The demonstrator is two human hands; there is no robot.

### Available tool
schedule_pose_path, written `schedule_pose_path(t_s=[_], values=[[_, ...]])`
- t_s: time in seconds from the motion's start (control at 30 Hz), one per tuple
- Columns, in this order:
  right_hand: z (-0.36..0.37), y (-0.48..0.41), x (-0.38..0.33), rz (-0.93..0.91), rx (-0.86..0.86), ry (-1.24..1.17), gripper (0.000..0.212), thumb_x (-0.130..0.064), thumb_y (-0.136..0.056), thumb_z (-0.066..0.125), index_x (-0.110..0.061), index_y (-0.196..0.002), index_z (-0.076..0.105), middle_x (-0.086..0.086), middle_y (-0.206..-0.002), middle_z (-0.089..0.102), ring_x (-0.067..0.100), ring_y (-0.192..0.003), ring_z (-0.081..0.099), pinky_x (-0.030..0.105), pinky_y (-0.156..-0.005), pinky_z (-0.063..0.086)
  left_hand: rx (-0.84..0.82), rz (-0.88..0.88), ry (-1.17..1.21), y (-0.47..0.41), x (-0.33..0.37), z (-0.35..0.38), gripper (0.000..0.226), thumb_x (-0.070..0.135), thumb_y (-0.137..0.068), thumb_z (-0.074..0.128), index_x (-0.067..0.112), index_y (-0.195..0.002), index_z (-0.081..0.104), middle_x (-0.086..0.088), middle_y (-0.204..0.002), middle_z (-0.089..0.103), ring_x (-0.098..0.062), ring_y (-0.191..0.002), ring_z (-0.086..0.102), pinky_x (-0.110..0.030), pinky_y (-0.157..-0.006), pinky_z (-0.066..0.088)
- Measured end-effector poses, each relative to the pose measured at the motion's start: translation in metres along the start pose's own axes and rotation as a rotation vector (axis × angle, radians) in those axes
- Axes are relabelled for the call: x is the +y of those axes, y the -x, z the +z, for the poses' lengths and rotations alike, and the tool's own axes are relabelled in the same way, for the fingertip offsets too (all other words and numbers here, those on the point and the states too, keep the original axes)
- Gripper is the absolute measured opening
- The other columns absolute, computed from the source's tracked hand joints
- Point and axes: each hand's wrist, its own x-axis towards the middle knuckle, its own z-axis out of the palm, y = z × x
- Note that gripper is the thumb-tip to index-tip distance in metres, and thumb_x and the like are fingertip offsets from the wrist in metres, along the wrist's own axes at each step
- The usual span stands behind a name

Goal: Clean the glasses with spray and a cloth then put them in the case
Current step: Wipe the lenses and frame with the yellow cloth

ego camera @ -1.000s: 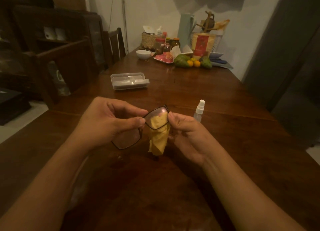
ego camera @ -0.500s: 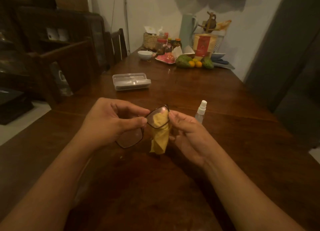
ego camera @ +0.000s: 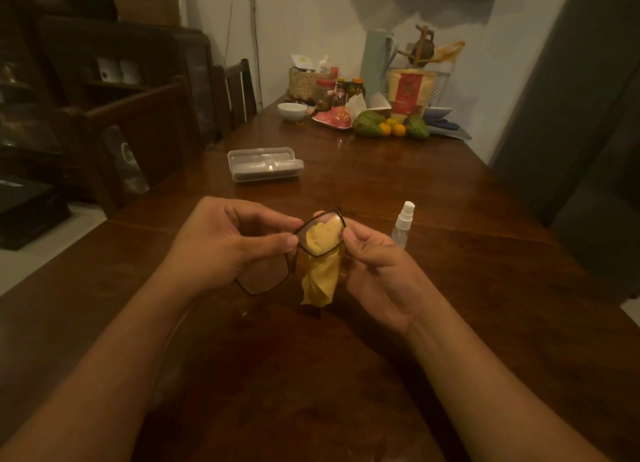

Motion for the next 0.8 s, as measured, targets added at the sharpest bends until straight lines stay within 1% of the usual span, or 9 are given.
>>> schedule_pose_path(t_s=[0.1, 0.2, 0.33, 0.4, 0.47, 0.5, 0.6, 0.7, 0.8], values=[[0.002, -0.0013, -0.0002, -0.019, 0.077, -0.023, 0.039, -0.018, -0.091, 0.057, -0.005, -0.127, 0.065, 0.008, -0.113, 0.073, 0.016, -0.099, 0.07, 0.034, -0.089, 0.055, 0.008, -0.012, -0.011, -0.0005, -0.0008, -0.0007, 0.025, 0.016, -0.063, 0.081, 0.024, -0.087, 0.081, -0.006, -0.076, 0.079, -0.012, -0.07, 0.075, -0.017, -0.063, 0.058], [0.0058, -0.0013, 0.0023, -0.013, 0.085, -0.066, 0.041, -0.017, -0.092, 0.056, -0.002, -0.129, 0.062, 0.011, -0.116, 0.072, 0.02, -0.104, 0.069, 0.04, -0.099, 0.05, 0.017, -0.021, -0.001, -0.001, -0.0017, 0.0002, 0.025, 0.016, -0.062, 0.081, 0.024, -0.085, 0.082, -0.007, -0.076, 0.079, -0.013, -0.071, 0.075, -0.018, -0.065, 0.059], [0.0077, -0.0008, 0.0051, 0.03, 0.053, -0.035, 0.035, -0.018, -0.101, 0.046, -0.007, -0.132, 0.061, 0.009, -0.117, 0.071, 0.022, -0.109, 0.065, 0.046, -0.106, 0.044, -0.026, -0.001, 0.004, -0.0003, -0.0033, 0.0006, 0.024, 0.016, -0.064, 0.081, 0.026, -0.085, 0.083, -0.007, -0.08, 0.079, -0.014, -0.074, 0.076, -0.019, -0.065, 0.058], [0.0069, -0.0005, 0.004, 0.044, 0.051, 0.023, 0.034, -0.018, -0.104, 0.044, -0.008, -0.133, 0.06, 0.007, -0.118, 0.072, 0.02, -0.11, 0.066, 0.046, -0.105, 0.044, -0.026, 0.002, -0.004, -0.0004, -0.0034, -0.001, 0.025, 0.018, -0.064, 0.081, 0.028, -0.086, 0.082, -0.004, -0.082, 0.08, -0.015, -0.076, 0.077, -0.02, -0.066, 0.059], [0.0067, -0.0013, 0.0023, 0.046, 0.08, 0.059, 0.037, -0.018, -0.1, 0.05, -0.008, -0.135, 0.058, 0.007, -0.118, 0.073, 0.017, -0.108, 0.068, 0.04, -0.098, 0.047, -0.025, 0.0, -0.009, -0.0005, -0.0034, -0.0029, 0.025, 0.019, -0.064, 0.082, 0.029, -0.086, 0.082, -0.003, -0.082, 0.08, -0.015, -0.076, 0.077, -0.019, -0.065, 0.058], [0.0064, -0.0019, 0.0019, 0.043, 0.106, 0.044, 0.043, -0.019, -0.095, 0.055, -0.008, -0.137, 0.057, 0.009, -0.121, 0.072, 0.018, -0.107, 0.068, 0.038, -0.096, 0.048, -0.023, -0.003, -0.012, -0.0005, -0.0033, -0.0036, 0.025, 0.019, -0.064, 0.082, 0.03, -0.087, 0.082, -0.003, -0.081, 0.08, -0.015, -0.076, 0.077, -0.018, -0.064, 0.057], [0.0043, -0.0034, 0.0038, 0.023, 0.167, -0.06, 0.059, -0.017, -0.083, 0.065, -0.009, -0.14, 0.053, 0.01, -0.124, 0.07, 0.019, -0.106, 0.067, 0.037, -0.093, 0.049, -0.022, -0.011, -0.005, -0.0007, -0.0031, -0.0032, 0.025, 0.019, -0.063, 0.082, 0.029, -0.086, 0.082, -0.005, -0.078, 0.079, -0.015, -0.073, 0.077, -0.017, -0.062, 0.056], [0.0038, -0.0043, 0.0052, -0.007, 0.127, -0.072, 0.055, -0.015, -0.086, 0.062, -0.014, -0.14, 0.054, 0.004, -0.119, 0.072, 0.018, -0.109, 0.068, 0.037, -0.093, 0.048, -0.027, -0.013, 0.011, -0.0012, -0.0032, -0.0012, 0.024, 0.018, -0.063, 0.081, 0.026, -0.085, 0.082, -0.009, -0.078, 0.079, -0.017, -0.074, 0.077, -0.021, -0.066, 0.06], [0.0012, -0.0038, 0.005, -0.054, 0.019, -0.031, 0.044, -0.014, -0.094, 0.057, -0.028, -0.135, 0.06, 0.001, -0.122, 0.071, 0.017, -0.113, 0.066, 0.039, -0.098, 0.046, -0.048, 0.003, 0.019, -0.0008, -0.0033, -0.0013, 0.023, 0.014, -0.065, 0.081, 0.023, -0.086, 0.082, -0.009, -0.079, 0.079, -0.018, -0.075, 0.077, -0.023, -0.069, 0.061]])
